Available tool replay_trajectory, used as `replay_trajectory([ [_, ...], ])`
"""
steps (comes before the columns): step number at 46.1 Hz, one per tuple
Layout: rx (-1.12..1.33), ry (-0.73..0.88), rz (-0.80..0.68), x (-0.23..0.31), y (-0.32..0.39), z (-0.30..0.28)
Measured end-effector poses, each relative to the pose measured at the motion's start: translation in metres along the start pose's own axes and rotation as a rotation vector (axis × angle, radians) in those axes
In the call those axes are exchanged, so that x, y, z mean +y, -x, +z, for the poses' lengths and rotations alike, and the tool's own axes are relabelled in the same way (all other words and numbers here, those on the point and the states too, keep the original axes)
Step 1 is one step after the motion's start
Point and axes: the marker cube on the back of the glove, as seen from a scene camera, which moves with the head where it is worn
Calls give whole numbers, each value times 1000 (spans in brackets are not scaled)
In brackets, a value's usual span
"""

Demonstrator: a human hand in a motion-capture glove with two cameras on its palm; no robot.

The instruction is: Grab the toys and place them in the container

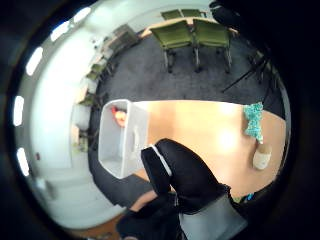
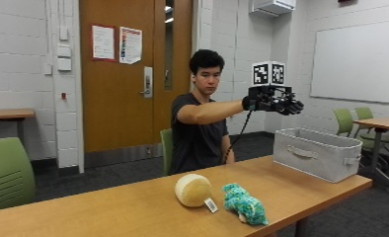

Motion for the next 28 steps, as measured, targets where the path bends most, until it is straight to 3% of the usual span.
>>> replay_trajectory([
  [14,-33,15,118,-24,-112,56],
  [28,-65,97,171,-39,-169,140],
])
